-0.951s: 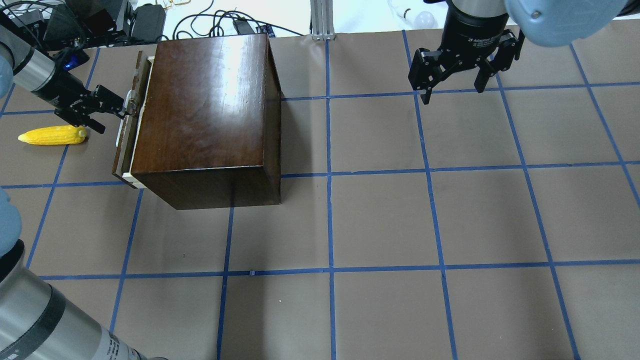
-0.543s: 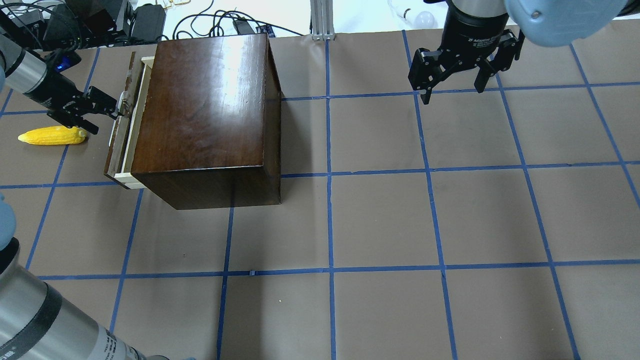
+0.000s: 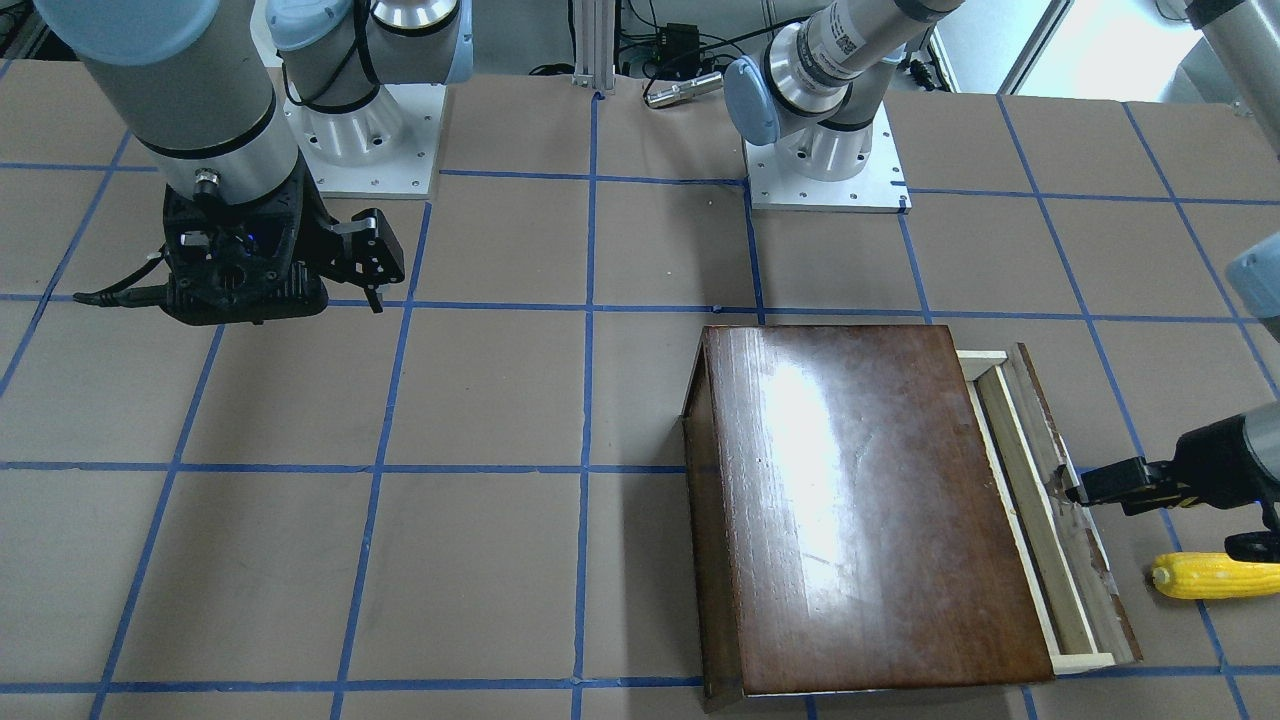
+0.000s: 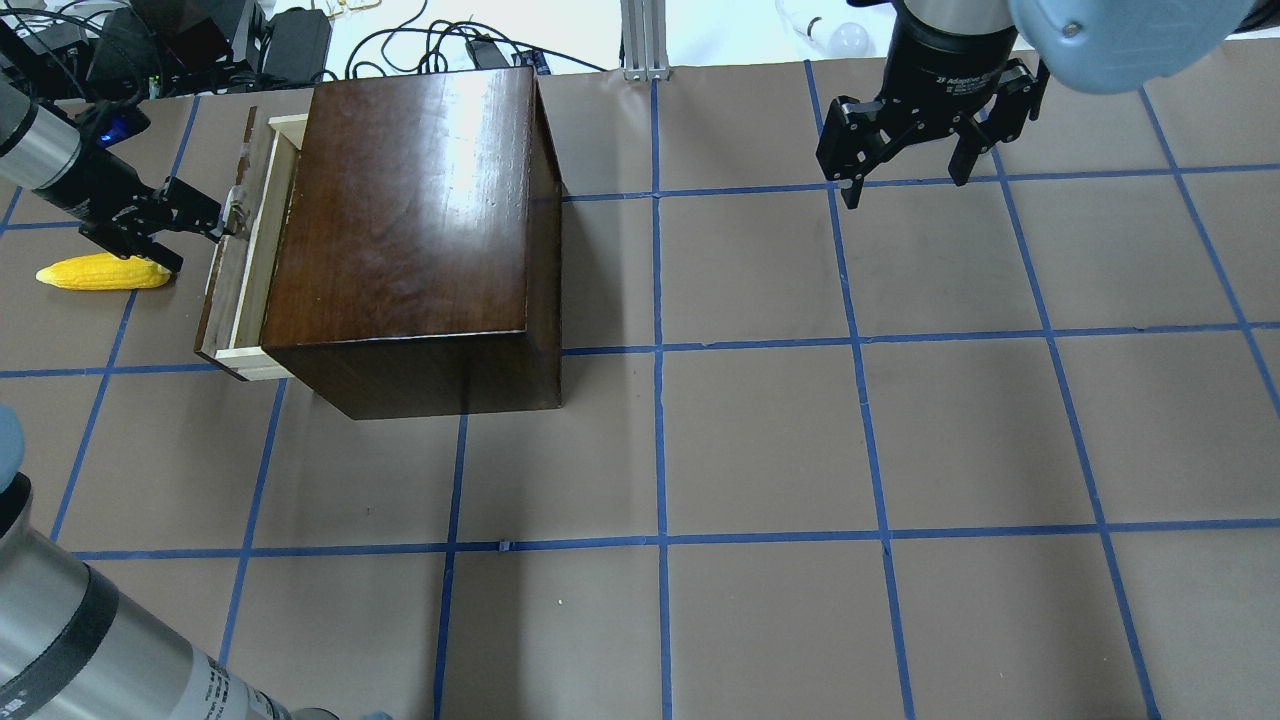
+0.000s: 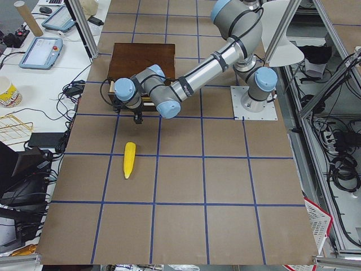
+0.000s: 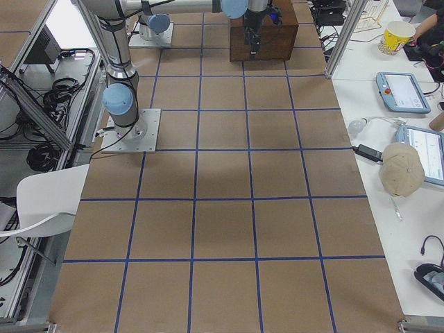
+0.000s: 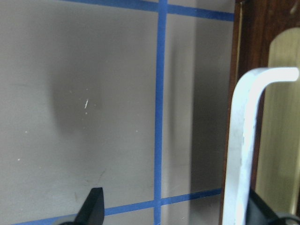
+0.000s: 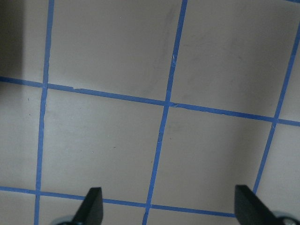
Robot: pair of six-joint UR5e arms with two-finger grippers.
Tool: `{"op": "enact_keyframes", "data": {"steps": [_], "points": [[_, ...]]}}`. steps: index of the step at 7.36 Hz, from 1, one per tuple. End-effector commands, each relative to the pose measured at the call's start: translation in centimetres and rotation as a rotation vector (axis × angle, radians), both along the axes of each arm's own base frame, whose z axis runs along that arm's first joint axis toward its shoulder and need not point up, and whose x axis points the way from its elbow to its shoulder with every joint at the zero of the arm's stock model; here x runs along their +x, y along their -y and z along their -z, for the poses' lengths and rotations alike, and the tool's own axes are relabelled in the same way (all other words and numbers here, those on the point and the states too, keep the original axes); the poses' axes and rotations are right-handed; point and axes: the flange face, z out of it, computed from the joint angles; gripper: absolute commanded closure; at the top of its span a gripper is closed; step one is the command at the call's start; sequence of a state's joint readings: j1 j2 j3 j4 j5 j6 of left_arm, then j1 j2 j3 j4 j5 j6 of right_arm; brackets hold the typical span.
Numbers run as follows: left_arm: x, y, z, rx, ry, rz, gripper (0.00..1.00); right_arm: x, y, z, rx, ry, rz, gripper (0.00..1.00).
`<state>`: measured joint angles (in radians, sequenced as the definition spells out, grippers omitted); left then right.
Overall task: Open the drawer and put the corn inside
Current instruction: 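Pull the drawer outward from the cabinet with the left gripper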
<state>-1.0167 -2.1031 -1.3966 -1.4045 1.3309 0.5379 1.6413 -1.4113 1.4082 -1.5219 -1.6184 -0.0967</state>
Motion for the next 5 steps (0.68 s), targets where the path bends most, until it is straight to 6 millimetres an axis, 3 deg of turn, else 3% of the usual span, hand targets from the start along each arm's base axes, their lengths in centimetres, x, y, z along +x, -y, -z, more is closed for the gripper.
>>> {"op": "enact_keyframes", "data": {"steps": [1,5], "points": [[1.81,-0.36,-0.46,-0.011,0.008,-0.019,0.0,0.0,0.0,0.0,0.0,0.0,0.0,0.0],[2.42,-0.57,-0.54,0.002,0.037,-0.016,0.0,0.0,0.0,0.0,0.0,0.0,0.0,0.0]]}}
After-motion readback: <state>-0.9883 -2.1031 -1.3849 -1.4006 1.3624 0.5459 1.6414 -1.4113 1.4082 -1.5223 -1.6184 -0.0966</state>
